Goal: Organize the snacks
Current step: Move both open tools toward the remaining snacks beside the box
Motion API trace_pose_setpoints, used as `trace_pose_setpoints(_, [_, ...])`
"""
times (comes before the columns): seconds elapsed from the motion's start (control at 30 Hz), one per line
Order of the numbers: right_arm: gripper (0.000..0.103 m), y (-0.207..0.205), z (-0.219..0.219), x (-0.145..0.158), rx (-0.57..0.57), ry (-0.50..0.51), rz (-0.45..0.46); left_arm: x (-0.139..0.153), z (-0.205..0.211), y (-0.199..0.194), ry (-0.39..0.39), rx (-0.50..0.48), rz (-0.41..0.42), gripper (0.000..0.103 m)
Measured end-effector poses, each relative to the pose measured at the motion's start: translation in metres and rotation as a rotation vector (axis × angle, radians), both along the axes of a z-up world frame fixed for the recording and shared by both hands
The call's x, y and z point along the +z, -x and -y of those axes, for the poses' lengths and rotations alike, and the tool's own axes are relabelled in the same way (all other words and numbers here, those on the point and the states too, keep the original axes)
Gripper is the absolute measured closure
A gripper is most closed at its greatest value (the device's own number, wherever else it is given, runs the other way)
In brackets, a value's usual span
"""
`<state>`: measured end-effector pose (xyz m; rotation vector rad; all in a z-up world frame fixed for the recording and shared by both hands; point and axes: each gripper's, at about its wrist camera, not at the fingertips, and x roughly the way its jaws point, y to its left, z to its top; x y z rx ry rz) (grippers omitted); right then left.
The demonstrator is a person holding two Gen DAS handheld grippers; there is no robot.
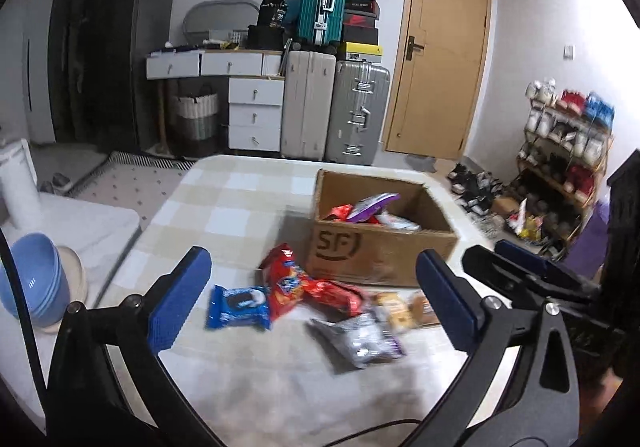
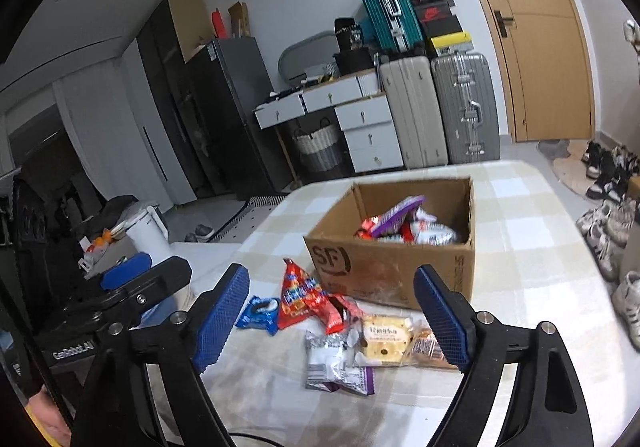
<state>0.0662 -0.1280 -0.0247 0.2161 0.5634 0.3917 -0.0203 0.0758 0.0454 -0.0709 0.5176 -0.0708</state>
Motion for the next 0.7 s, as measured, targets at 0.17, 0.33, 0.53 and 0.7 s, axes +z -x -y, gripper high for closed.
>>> trace_pose_setpoints(0.17, [0.014, -0.014, -0.001, -0.043, 0.007, 0.018, -0.079, -0.031, -0.010, -0.030, -0.003, -0.007, -0.097, 0.001])
trace_pose_setpoints(0.33, [0.014, -0.022, 0.002, -0.061, 0.024, 0.018, -0.132, -0.041, -0.031, -0.049, 0.014, 0.014, -0.118, 0.001])
trace_pose_setpoints(0.53, [0.014, -0.019, 0.003, -0.066, 0.031, 0.028, -0.141, -0.056, -0.046, -0.054, 0.027, 0.023, -0.166, 0.001])
trace_pose_setpoints(0.7, [0.014, -0.014, -0.002, -0.069, 0.059, 0.020, -0.161, -0.062, -0.053, -0.052, 0.024, 0.059, -0.178, 0.001])
